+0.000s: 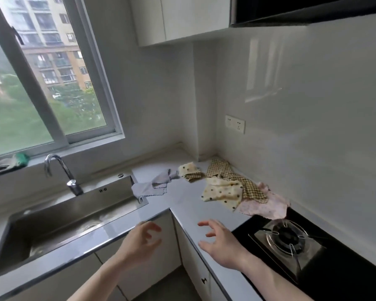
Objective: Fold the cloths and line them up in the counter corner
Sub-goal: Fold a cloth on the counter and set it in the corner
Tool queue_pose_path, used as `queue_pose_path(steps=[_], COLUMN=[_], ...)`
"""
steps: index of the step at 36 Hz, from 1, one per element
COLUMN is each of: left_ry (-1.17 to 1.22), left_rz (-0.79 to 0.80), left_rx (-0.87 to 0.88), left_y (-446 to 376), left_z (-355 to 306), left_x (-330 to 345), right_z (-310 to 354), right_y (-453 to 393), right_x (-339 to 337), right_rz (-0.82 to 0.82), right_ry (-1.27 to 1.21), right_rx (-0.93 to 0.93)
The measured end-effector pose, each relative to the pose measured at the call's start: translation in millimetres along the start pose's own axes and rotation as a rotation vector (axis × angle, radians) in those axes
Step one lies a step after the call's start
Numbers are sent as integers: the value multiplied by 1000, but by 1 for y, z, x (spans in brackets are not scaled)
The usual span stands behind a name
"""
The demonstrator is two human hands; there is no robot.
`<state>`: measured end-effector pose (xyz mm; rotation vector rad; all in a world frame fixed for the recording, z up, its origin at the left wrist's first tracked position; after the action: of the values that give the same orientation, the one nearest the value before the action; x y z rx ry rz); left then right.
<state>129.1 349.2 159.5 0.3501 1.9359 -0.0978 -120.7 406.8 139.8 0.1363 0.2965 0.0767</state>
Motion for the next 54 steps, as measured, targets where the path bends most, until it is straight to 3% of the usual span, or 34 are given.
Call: queue_pose_path(steps=[10, 22, 31, 41, 49, 54], left_ry=[49, 26, -33, -240, -422, -452], left_rz=[12, 72, 227, 420, 561, 566], left_rx=[-100, -80, 7, 151, 140, 220], left_y=[-88, -205, -306, -423, -463, -484], left_z=[61, 101, 149, 226, 273, 296], left_x=[-16, -16, 1, 26, 56, 75], right_z=[23, 17, -9, 1, 13, 18], right_y=[-116, -199, -257, -340, -344, -335], right_x=[-5, -12, 2, 74, 112, 114], right_rz=[40, -18, -190, -334, -408, -501], right_ry=[83, 70, 26, 1, -93, -204], right_rx=[13, 85, 236, 404, 486, 539])
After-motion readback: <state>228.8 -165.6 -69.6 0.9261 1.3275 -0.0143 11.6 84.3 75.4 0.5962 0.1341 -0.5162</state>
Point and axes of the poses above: each hand's wrist, its own y-axis away from the middle knuckle, its own x-axis out of the palm, z = x × y, the point moved 5 cm from there along -y, towards the middle knuckle, and after that the axes turned 15 degrees about -y, right-handed, at the moved point
